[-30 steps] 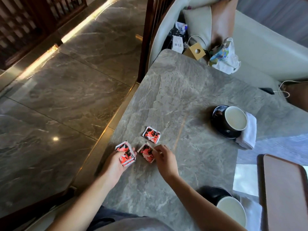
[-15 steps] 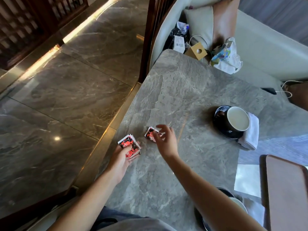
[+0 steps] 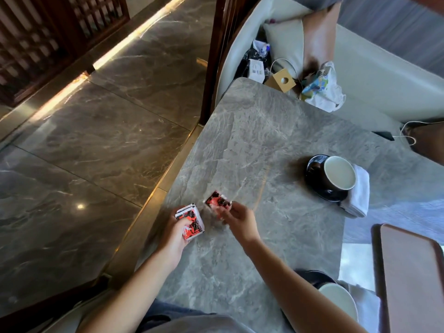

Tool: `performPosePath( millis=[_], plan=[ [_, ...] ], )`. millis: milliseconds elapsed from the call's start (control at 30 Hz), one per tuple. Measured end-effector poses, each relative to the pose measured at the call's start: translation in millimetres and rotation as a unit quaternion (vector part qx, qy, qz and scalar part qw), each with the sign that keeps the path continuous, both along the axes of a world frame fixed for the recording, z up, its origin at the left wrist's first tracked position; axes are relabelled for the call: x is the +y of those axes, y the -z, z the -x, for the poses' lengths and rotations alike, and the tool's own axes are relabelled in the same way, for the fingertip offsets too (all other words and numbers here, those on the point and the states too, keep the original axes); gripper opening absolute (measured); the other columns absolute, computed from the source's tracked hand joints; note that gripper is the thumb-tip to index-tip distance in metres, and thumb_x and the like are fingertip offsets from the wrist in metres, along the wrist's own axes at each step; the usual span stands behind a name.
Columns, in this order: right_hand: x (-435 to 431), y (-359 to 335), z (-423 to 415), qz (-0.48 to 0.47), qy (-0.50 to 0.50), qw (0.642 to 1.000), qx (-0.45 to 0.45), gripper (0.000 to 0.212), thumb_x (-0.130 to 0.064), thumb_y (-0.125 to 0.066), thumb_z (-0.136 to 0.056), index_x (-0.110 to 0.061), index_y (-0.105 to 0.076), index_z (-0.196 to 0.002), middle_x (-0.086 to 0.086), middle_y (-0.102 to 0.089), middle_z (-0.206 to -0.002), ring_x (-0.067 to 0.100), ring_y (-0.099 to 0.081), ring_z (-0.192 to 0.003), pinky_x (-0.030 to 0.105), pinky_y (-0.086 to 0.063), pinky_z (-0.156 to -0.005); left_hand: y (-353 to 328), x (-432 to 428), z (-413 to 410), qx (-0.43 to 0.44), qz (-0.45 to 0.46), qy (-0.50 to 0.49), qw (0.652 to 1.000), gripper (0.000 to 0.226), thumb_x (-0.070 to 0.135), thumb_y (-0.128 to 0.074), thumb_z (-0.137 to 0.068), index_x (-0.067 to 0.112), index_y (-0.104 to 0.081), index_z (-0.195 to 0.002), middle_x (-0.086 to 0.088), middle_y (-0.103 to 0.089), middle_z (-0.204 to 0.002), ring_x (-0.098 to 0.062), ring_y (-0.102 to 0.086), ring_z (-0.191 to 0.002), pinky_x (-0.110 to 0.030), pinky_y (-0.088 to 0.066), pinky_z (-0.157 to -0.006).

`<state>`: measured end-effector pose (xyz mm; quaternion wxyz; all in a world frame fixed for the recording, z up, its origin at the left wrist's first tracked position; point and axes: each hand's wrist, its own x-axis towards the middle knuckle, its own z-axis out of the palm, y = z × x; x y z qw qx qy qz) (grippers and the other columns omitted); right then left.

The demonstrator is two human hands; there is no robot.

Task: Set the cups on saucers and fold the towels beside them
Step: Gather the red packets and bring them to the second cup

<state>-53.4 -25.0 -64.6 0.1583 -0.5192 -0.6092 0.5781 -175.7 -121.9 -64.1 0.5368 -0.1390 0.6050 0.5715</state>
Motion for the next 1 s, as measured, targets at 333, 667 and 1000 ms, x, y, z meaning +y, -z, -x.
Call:
performPosePath(
  millis=[333, 667, 1000],
  plan=[
    [-55.8, -35.6, 8.0, -0.145, -0.157, 0.962, -0.171, 0.048, -0.065, -0.067, -0.064, -0.033, -0.044, -0.092, -0.014, -0.057, -0.081, 0.009, -0.056, -0.075, 0.03, -0.045, -0.064, -14.8, -3.8, -5.0, 0.049, -0.071, 0.051, 0.995, 0.013, 0.009, -0.051, -0.09, 0.013, -0.064, -0.093, -0.011, -0.063, -0.087, -0.022, -0.061, -0.077, -0.032, -0.045, -0.066],
    [-42.5, -44.6, 4.2, -0.34, -0.421, 0.812, -0.219, 0.111, -0.034, -0.077, -0.071, -0.026, 0.002, -0.149, 0.002, -0.033, -0.151, 0.022, -0.03, -0.138, 0.041, -0.031, -0.111, -25.2, -16.3, -13.8, 0.061, -0.048, 0.176, 0.981, 0.015, 0.015, -0.058, -0.085, 0.021, -0.066, -0.096, -0.005, -0.074, -0.088, -0.02, -0.069, -0.085, -0.03, -0.053, -0.06],
    [-35.3, -60.6, -8.1, -0.007, -0.296, 0.952, -0.074, 0.117, -0.047, -0.076, -0.071, -0.019, 0.004, -0.151, 0.0, -0.005, -0.161, 0.014, -0.008, -0.146, 0.033, -0.014, -0.119, -26.2, -18.1, -13.1, 0.051, -0.022, 0.146, 0.988, 0.02, 0.004, -0.045, -0.089, 0.009, -0.062, -0.097, -0.016, -0.066, -0.096, -0.024, -0.064, -0.084, -0.037, -0.055, -0.067]
  ],
)
